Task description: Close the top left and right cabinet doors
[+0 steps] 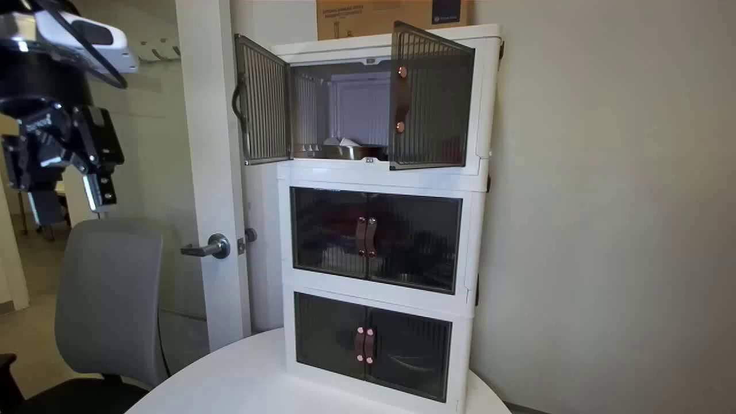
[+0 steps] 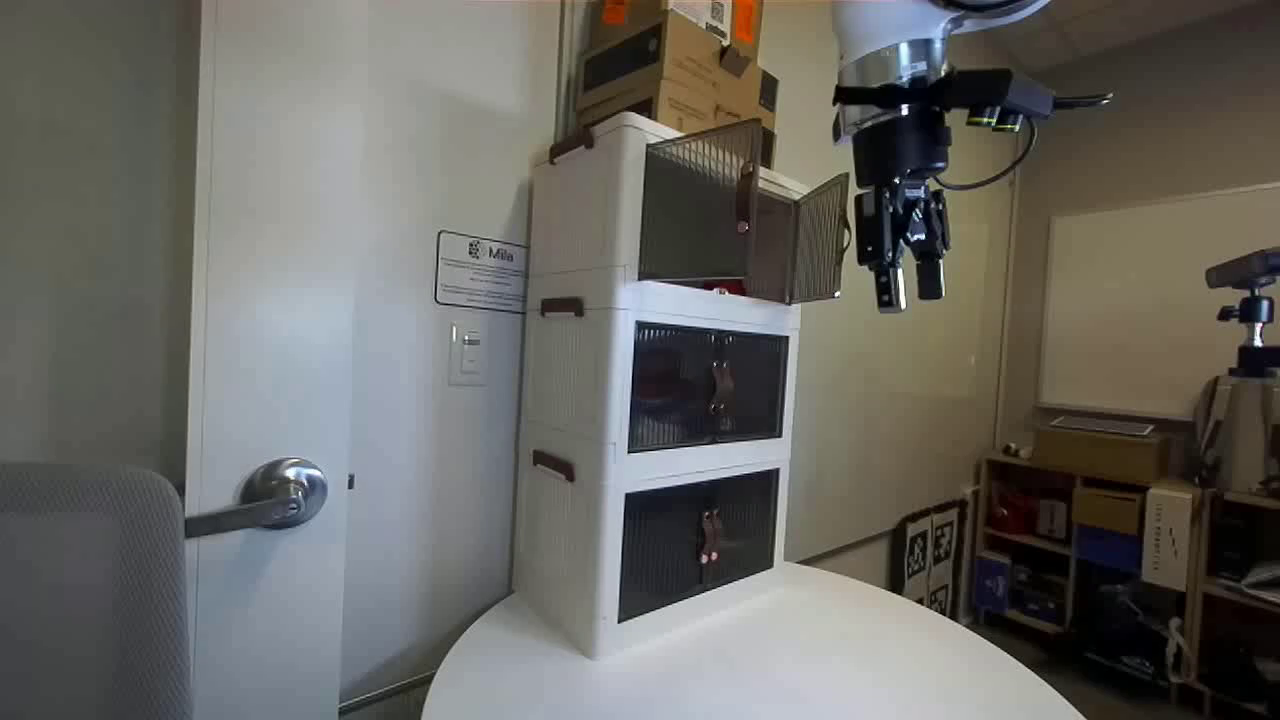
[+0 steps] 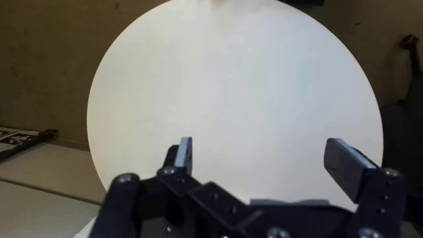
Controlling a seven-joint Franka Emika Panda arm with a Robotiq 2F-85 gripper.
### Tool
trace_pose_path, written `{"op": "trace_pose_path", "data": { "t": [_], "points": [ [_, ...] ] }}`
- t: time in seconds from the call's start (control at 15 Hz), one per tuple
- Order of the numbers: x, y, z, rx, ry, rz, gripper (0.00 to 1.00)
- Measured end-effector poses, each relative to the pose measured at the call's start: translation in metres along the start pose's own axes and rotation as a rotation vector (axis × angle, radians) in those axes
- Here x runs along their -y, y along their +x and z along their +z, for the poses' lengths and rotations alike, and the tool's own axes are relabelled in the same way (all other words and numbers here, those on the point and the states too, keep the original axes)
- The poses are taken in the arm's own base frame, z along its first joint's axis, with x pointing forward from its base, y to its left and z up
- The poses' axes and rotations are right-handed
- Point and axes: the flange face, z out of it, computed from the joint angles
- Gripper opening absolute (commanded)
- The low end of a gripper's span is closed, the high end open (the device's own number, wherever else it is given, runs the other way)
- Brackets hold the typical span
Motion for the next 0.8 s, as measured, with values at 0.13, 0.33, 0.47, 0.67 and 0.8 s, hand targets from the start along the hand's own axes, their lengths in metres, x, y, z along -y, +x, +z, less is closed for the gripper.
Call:
{"op": "trace_pose_path", "data": {
  "t": [0.13,0.33,0.47,0.67,0.8],
  "points": [
    [0.000,0.000,0.000,0.000,0.000,0.000,1.00],
    [0.000,0.000,0.000,0.000,0.000,0.000,1.00],
    [0.000,0.000,0.000,0.000,0.001,-0.001,1.00],
    [-0.001,0.006,-0.005,-0.052,0.005,-0.003,1.00],
    [-0.004,0.016,-0.013,-0.136,-0.019,0.001,1.00]
  ]
}}
